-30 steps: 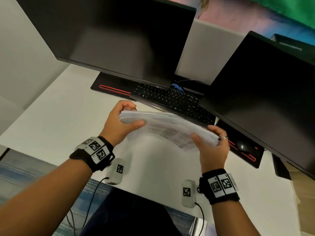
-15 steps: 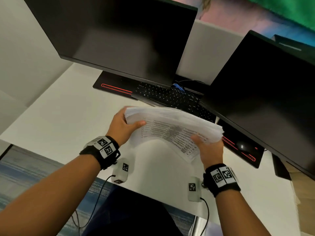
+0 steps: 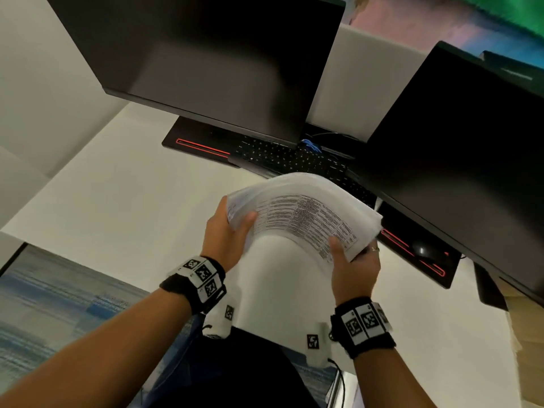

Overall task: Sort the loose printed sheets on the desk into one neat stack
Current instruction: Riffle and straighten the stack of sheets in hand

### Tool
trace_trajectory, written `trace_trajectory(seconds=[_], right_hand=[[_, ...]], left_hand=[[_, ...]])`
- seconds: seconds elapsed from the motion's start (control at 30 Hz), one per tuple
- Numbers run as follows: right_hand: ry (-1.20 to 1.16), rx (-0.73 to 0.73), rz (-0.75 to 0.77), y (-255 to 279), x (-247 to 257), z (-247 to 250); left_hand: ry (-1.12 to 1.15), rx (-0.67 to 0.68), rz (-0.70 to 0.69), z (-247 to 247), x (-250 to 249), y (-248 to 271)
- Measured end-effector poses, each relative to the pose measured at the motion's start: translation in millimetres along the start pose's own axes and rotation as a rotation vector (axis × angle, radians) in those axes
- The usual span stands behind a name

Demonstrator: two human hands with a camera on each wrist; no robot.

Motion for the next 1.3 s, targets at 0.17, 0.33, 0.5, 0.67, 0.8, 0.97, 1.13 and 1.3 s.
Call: trace_trajectory(seconds=[0.17,0.33,0.5,0.67,0.8,0.97,1.13,1.3], right_hand=[[-0.049,-0.021,0.037,-13,13,8],[0.015,-0.032,0.038,-6,20,14],[-0.047,-0.032,0.304,-8,44,11],[0.317,0.040,0.566,-15,47,13],[0.385,0.001,0.617,-17,45,16],[0.401,-0.011,0.679,-16,43,17],[0.409,-0.030,0.653,-16,41,17],[0.341,-0.005,0.565,-17,40,18]], left_hand=[[0.122,-0.001,-0.010,10,-12,-11],[0.111,0.026,-0.074,21,-11,-9],[0.094,-0.078,-0.201,16,-26,-17],[-0.210,-0.105,-0.487,12,-32,-25],[-0.305,-0.053,-0.555,13,-25,-29],[-0.383,-0.054,-0.639,17,-25,-30],[-0.429,-0.033,-0.715,21,-26,-32],[-0.482,0.001,-0.796,27,-26,-36]])
Point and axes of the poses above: each hand's wrist, its own y-axis away from the middle knuckle, its own z-axis out of the back of the hand, x = y × z, the point moved 3 cm from there along -y, towards the middle knuckle, and after that the axes turned 1 degree about -x, right-handed, at the moved point
